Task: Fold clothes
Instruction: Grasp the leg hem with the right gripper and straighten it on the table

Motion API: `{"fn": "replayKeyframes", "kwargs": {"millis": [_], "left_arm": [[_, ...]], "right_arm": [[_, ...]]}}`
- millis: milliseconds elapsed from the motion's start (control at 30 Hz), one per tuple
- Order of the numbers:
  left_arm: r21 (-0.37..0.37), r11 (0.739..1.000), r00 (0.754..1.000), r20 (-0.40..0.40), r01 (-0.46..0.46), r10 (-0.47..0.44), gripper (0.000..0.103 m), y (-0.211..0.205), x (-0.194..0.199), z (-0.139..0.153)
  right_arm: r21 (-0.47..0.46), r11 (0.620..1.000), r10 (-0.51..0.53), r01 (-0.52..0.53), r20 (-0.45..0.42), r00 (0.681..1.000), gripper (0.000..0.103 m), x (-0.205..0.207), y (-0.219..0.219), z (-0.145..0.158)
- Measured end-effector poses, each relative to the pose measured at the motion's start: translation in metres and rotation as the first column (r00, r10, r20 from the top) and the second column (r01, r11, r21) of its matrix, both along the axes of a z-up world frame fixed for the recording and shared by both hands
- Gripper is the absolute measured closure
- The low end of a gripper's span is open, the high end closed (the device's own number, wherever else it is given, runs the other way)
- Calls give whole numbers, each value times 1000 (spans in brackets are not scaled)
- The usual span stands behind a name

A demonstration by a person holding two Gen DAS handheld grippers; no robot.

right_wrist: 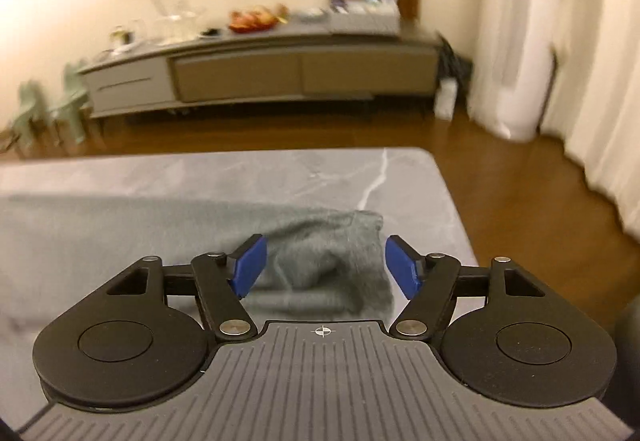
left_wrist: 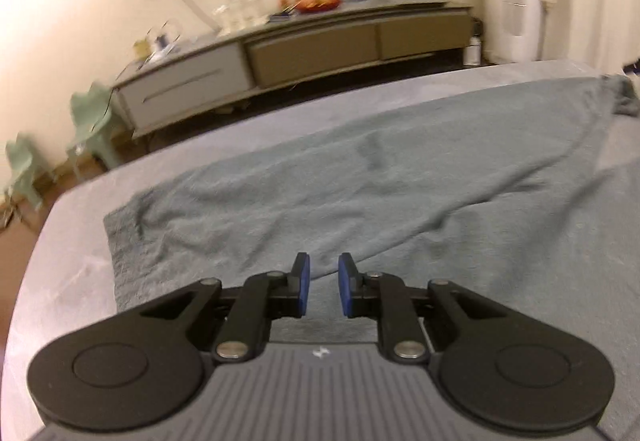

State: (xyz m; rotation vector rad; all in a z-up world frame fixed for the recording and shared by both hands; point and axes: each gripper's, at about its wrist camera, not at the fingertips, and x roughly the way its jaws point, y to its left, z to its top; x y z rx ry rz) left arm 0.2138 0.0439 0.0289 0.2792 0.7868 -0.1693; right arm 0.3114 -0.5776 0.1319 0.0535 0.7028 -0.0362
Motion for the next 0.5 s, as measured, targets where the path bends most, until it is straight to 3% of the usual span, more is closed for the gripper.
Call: {"fn": "replayKeyframes", "kwargs": {"millis": [33, 100, 133, 167, 200, 267, 300, 333, 367, 400, 500], "left_arm": [[9, 1000, 1000, -10, -11, 11, 86, 2, 2, -4], [43, 999, 1000, -13, -23, 23, 86, 5, 4, -8], [63, 998, 999, -10, -29, 30, 86, 7, 6, -10], [78, 996, 999, -6, -37, 38, 86, 9, 7, -11], [71, 996, 999, 1, -49, 49, 86, 13, 8, -8], [60, 996, 998, 10, -66, 65, 86, 18, 9, -4], [57, 996, 997, 6, -74, 74, 86, 20, 10, -5], [55, 995, 997, 0, -81, 81, 86, 22, 11, -5], [54, 995, 996, -16, -85, 86, 86, 23, 13, -9], [62, 995, 996, -36, -83, 86, 86, 23, 14, -13], [112, 991, 995, -69, -69, 77, 86, 18, 15, -26]], "right_arm": [[5, 999, -43, 44, -44, 998, 36, 13, -5, -13], [46, 994, -94, 101, -136, 986, 61, 36, -14, -34], [80, 990, -101, 118, -183, 978, 92, 48, -20, -41], [112, 985, -104, 132, -223, 969, 93, 58, -24, -48], [137, 987, -68, 90, -155, 985, 94, 56, -21, -33], [235, 972, -6, -10, 67, 998, 95, 28, -19, 10], [264, 961, 36, -89, 199, 979, 95, 4, -17, 33], [229, 961, 84, -154, 290, 953, 95, -18, -13, 47], [166, 967, 132, -193, 322, 938, 95, -36, -7, 53], [95, 974, 169, -205, 295, 940, 95, -45, -5, 50], [-94, 987, 131, -129, 10, 991, 95, -46, -12, 0]]}}
